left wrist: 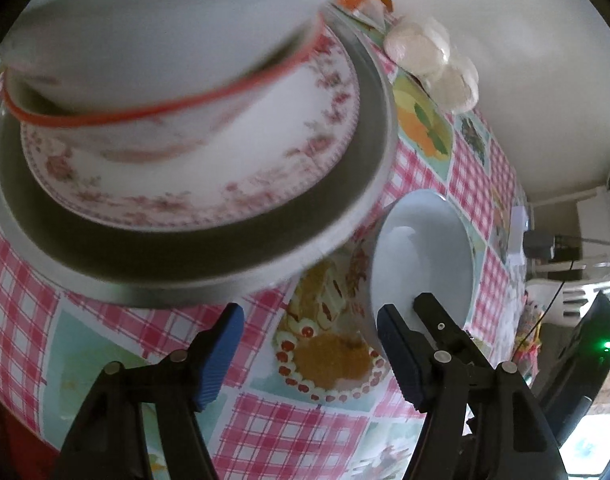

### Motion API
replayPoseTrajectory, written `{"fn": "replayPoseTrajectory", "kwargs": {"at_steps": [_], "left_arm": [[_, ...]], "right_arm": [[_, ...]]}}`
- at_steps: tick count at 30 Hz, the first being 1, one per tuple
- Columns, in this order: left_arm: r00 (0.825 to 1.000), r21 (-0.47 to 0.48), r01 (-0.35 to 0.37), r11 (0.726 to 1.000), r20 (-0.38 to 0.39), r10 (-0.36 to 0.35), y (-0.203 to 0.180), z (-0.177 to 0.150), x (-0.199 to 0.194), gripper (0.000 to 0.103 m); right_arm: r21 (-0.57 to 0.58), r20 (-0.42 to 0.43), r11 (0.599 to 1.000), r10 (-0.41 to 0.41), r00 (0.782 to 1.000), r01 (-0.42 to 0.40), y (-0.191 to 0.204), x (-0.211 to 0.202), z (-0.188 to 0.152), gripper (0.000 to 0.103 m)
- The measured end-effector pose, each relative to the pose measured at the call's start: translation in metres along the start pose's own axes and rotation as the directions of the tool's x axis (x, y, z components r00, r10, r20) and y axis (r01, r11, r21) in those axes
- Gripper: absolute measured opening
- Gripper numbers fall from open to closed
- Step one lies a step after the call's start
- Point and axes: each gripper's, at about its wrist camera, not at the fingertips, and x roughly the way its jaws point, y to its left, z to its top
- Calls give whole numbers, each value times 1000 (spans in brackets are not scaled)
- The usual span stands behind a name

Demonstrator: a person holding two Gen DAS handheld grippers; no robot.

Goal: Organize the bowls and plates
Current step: 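Close both tools on the rim of the plain round bowl, then lift the plain round bowl with both tools and carry it over the basin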

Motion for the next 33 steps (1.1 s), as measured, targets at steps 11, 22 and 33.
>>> {"fn": "replayPoseTrajectory", "kwargs": {"at_steps": [11,22,33], "left_arm": [[1000,96,-6,995,-18,7,-22,-8,16,60],[999,202,-31,979,-3,33,-46,-4,34,41],[999,229,-40,972,15,37,-52,3,44,39]], "right_arm": [[5,-15,1000,-23,1000,23,-21,-13,-10,13],[20,-21,1000,-11,1000,11,-26,-15,-12,13],[47,-16,999,10,1000,-10,-26,-11,-10,14]]}}
